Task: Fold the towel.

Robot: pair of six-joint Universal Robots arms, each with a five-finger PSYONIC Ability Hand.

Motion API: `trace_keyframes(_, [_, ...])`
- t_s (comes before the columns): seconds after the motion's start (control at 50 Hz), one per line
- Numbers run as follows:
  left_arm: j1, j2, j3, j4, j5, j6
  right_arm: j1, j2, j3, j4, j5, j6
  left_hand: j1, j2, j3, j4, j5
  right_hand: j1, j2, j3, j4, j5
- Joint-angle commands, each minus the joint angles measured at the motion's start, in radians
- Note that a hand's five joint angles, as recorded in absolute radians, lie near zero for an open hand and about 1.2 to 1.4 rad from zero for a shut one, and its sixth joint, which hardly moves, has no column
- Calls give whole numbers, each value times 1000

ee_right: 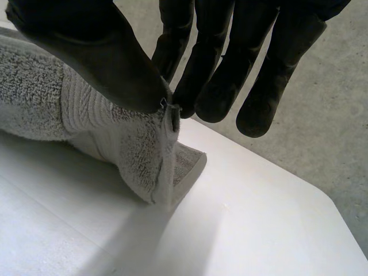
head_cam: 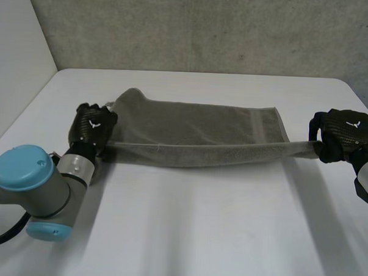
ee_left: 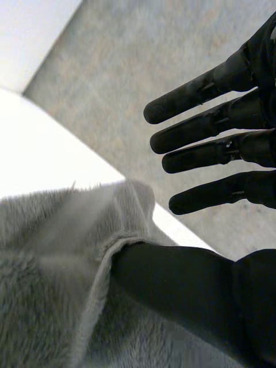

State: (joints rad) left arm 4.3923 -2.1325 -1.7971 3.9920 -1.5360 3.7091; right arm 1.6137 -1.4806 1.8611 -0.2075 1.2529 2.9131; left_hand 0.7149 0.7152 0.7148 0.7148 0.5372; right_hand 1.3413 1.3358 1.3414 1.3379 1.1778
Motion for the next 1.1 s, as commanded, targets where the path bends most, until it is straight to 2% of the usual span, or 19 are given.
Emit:
trace_keyframes(0.02, [10,37,-12,32,-16,15,-6,2,0,-3,-1,0,103,103,104,103,107,55,60,55,58,44])
trace_keyframes(0.18, [58,77,-45,-7,-1,11,-12,2,0,-7,-7,-6,106,106,106,106,109,55,60,55,58,44])
trace_keyframes(0.3, [61,77,-56,-19,0,12,-8,37,3,-12,-12,-15,133,132,133,133,136,55,60,55,58,44])
trace_keyframes(0.52, [105,74,-58,-117,0,14,-20,46,-7,-12,-12,-23,147,147,148,147,151,55,60,55,58,44])
trace_keyframes(0.58, [128,77,-65,-145,0,15,-15,46,-5,-12,-12,-23,265,265,265,265,268,55,60,55,58,44])
trace_keyframes(0.62, [147,85,-71,-172,2,15,-11,49,-3,-12,-12,-23,650,650,651,651,654,55,60,55,58,44])
trace_keyframes(0.74, [156,121,-88,-214,11,15,-3,56,-11,-1,-13,-40,681,681,682,681,685,55,60,55,58,44])
trace_keyframes(0.8, [162,169,-107,-252,31,15,-3,53,-28,13,-17,-99,681,681,682,681,685,55,60,55,58,44])
trace_keyframes(0.84, [183,247,-136,-312,72,15,-3,51,-45,45,-23,-155,681,681,682,681,685,55,60,55,58,44])
trace_keyframes(0.88, [193,285,-148,-348,98,15,-12,42,-92,181,-39,-297,681,681,682,681,685,55,60,55,58,44])
trace_keyframes(0.9, [193,286,-148,-349,99,15,-12,42,-92,181,-40,-298,681,681,682,681,685,55,60,55,58,44])
trace_keyframes(0.94, [207,356,-169,-450,158,15,-21,42,-144,357,-44,-455,681,681,682,681,685,55,60,55,58,44])
trace_keyframes(0.96, [207,356,-170,-450,158,15,-21,42,-145,358,-44,-456,681,681,682,681,685,55,60,55,58,44])
trace_keyframes(0.98, [217,403,-179,-511,187,17,-40,40,-166,441,-47,-519,681,681,682,681,685,55,60,55,58,44])
trace_keyframes(1.0, [226,466,-188,-580,213,17,-40,40,-166,442,-47,-520,681,681,682,681,685,55,60,55,58,44])
trace_keyframes(1.02, [227,467,-188,-580,214,17,-67,34,-184,520,-49,-582,681,681,682,681,685,55,60,55,58,44])
trace_keyframes(1.04, [236,530,-197,-649,241,15,-92,16,-203,589,-47,-639,681,681,682,681,685,55,60,55,58,44])
trace_keyframes(1.06, [236,531,-197,-649,241,15,-92,16,-203,589,-47,-640,681,681,682,681,685,55,60,55,58,44])
trace_keyframes(1.1, [260,647,-206,-769,298,15,-129,-42,-240,693,-76,-695,681,681,682,681,685,55,60,55,58,44])
